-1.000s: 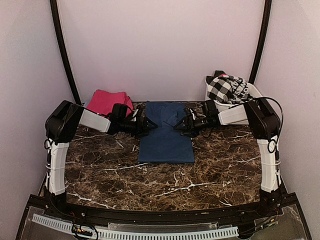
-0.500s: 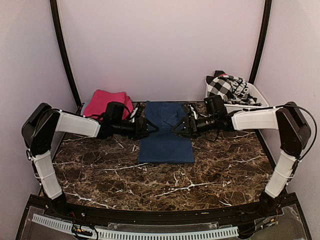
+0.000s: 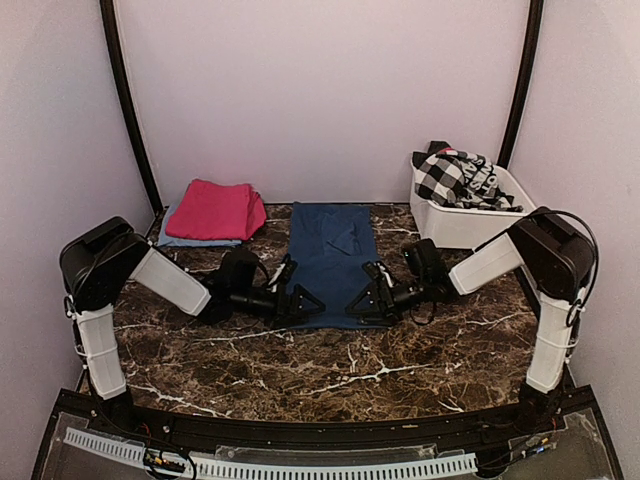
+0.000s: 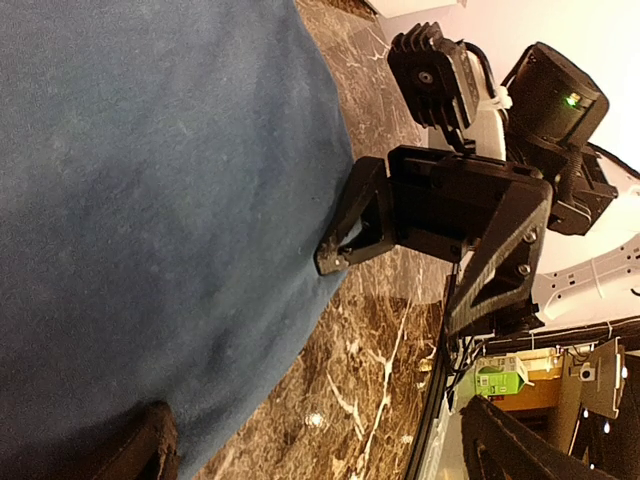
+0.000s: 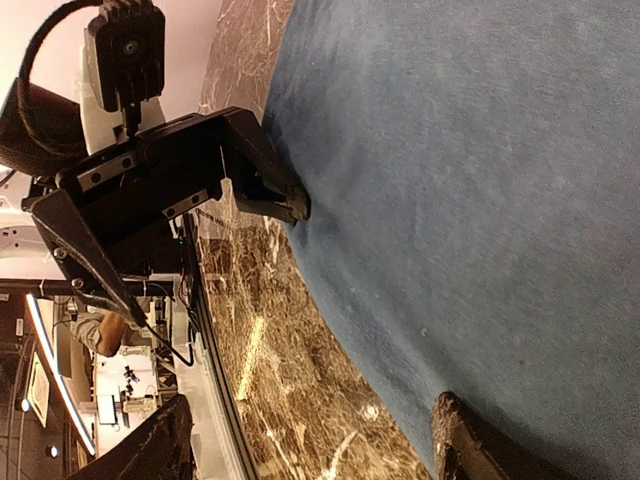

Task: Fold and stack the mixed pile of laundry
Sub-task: Smooth out the 2/3-rectangle-folded T-shirt at the center of the board, then pick up the 2/3-rectangle-folded T-shirt from the center of the board.

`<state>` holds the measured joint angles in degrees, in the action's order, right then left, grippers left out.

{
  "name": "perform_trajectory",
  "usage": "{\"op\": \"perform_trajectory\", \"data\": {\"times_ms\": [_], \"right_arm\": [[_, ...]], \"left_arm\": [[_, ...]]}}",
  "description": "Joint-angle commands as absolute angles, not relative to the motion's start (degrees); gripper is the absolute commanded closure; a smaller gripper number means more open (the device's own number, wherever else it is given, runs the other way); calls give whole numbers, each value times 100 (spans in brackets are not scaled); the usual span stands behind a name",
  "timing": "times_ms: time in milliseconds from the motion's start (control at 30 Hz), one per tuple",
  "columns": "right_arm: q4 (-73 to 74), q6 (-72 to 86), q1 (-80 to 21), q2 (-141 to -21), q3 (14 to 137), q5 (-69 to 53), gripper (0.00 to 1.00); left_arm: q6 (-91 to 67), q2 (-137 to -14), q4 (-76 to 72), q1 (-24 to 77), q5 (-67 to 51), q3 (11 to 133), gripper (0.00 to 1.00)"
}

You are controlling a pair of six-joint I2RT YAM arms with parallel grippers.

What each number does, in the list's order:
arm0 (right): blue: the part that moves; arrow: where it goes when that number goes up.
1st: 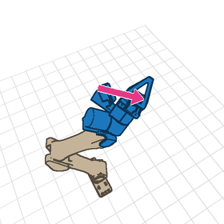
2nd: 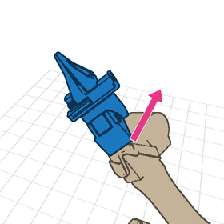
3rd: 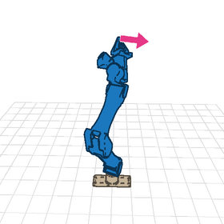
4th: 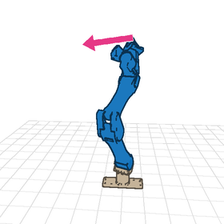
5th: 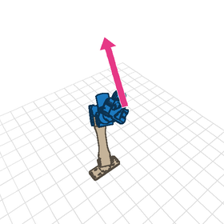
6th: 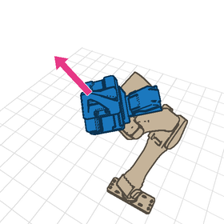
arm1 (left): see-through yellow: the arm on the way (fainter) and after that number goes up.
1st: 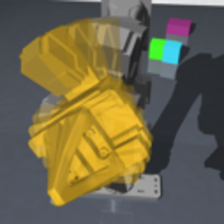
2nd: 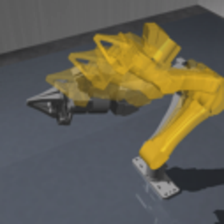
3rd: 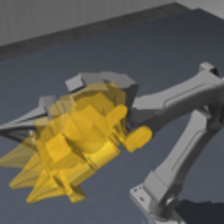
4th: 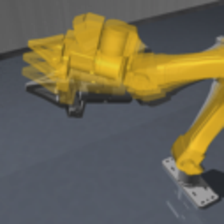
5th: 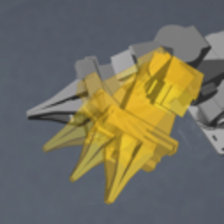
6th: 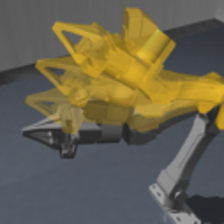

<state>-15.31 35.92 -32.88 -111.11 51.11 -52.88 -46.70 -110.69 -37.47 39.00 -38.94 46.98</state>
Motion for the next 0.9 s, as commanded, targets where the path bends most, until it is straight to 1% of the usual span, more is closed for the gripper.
{"op": "perform_trajectory", "data": {"times_ms": [0,133,233,300,333,367,433,467,500,533,567,600,633,700,767,867], "right_arm": [[-1502,3515,-2986,-11002,4606,-5132,22],[-1004,3214,-2901,-10353,4429,-5020,25],[-470,3030,-2894,-9662,4373,-4775,27],[-84,2904,-2867,-9326,4339,-4538,32],[139,2843,-2859,-9207,4322,-4375,36],[307,2785,-2850,-9123,4292,-4222,41],[575,2690,-2839,-9076,4272,-3949,50],[672,2648,-2843,-9108,4279,-3829,55],[743,2626,-2837,-9159,4292,-3724,58],[763,2618,-2834,-9222,4304,-3625,61],[785,2616,-2833,-9285,4325,-3528,63],[819,2618,-2836,-9356,4357,-3455,64],[831,2619,-2838,-9417,4381,-3407,65],[861,2610,-2845,-9534,4422,-3307,67],[897,2573,-2858,-9626,4465,-3223,68],[880,2549,-2895,-9764,4505,-3215,69]], "left_arm": [[-4741,-10967,-3797,3795,-3664,4187,1],[-4425,-10361,-3124,3689,-3353,3980,1],[-4286,-9578,-2586,3490,-3112,3860,1],[-4036,-9124,-1922,3394,-2772,3901,1],[-3991,-9005,-1394,3373,-2438,3986,2],[-3931,-8803,-1189,3361,-2282,4014,3],[-3872,-8667,-649,3350,-2015,4076,8],[-3852,-8662,-527,3349,-1925,4103,14],[-3789,-8698,-327,3349,-1894,4159,17],[-3762,-8726,-269,3349,-1869,4180,26],[-3740,-8808,-230,3349,-1870,4189,32],[-3738,-8847,-238,3353,-1889,4186,42],[-3727,-8931,-237,3372,-1898,4189,46],[-3682,-9053,-194,3449,-1828,4223,59],[-3667,-9157,-201,3540,-1796,4241,64],[-3664,-9404,-254,3664,-1782,4291,66]]}}
